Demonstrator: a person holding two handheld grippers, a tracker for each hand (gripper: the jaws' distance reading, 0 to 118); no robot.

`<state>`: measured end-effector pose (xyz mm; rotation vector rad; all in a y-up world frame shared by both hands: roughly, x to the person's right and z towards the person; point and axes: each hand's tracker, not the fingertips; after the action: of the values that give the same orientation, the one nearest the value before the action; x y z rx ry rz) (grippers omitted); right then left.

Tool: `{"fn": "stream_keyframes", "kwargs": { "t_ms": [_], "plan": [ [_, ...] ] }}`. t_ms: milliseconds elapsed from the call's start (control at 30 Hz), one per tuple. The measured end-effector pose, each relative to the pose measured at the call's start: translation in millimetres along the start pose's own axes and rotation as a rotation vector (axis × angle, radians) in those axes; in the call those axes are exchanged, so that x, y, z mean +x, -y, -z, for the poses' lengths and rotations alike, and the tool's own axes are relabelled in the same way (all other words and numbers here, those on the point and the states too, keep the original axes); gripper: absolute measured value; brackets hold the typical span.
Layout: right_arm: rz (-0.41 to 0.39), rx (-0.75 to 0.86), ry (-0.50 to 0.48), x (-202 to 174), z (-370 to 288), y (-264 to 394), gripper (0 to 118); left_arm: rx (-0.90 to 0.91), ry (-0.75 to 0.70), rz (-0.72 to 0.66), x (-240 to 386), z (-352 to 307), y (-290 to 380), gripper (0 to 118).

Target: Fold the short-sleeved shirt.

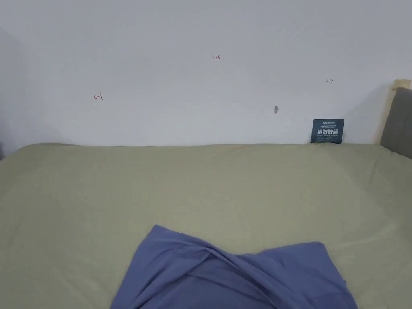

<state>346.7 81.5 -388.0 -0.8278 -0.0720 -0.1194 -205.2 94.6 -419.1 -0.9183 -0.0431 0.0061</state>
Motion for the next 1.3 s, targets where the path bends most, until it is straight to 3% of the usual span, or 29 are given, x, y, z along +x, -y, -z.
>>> {"fn": "stream_keyframes", "kwargs": {
  "t_ms": [33,67,100,133,167,333,367,533,567,600,633,667,1033,1300],
  "plan": [
    [-0.001,-0.004,0.000,-1,-1,-2,36,0.014,0.002,-0.019,-1,-1,-2,7],
    [0.000,-0.003,-0.002,1,-4,-4,76,0.034,0.013,-0.032,-3,-3,-3,27],
    [-0.001,0.000,0.001,1,-8,-6,96,0.033,0.011,-0.027,-1,-8,-4,67],
    [-0.003,0.035,0.022,2,-17,-9,102,0.031,0.000,-0.023,0,-12,-7,108],
    [0.007,0.095,0.019,1,-30,-13,102,0.040,-0.019,-0.013,1,-16,-10,118],
    [0.033,0.277,0.020,-14,-78,-45,102,0.261,-0.009,-0.012,25,-47,-39,116],
    [0.036,0.310,0.013,-19,-86,-50,102,0.300,0.003,-0.025,39,-82,-40,115],
    [0.019,0.483,0.000,-51,-123,-55,100,0.585,-0.049,-0.039,75,-123,-51,93],
    [-0.013,0.503,0.014,-57,-126,-53,84,0.615,-0.054,-0.036,82,-129,-52,55],
    [-0.042,0.525,0.046,-62,-129,-52,54,0.621,-0.057,-0.038,87,-130,-53,22],
    [-0.055,0.551,0.075,-67,-130,-51,20,0.647,-0.052,-0.057,87,-130,-55,0],
    [-0.042,0.601,0.094,-70,-132,-47,10,0.651,-0.043,-0.049,90,-132,-56,0],
    [-0.010,0.556,0.058,-64,-117,-54,10,0.622,-0.051,0.016,96,-107,-80,0],
    [-0.051,0.484,0.042,-72,-70,-74,10,0.327,0.040,0.018,77,22,-162,0]
  ]
}}
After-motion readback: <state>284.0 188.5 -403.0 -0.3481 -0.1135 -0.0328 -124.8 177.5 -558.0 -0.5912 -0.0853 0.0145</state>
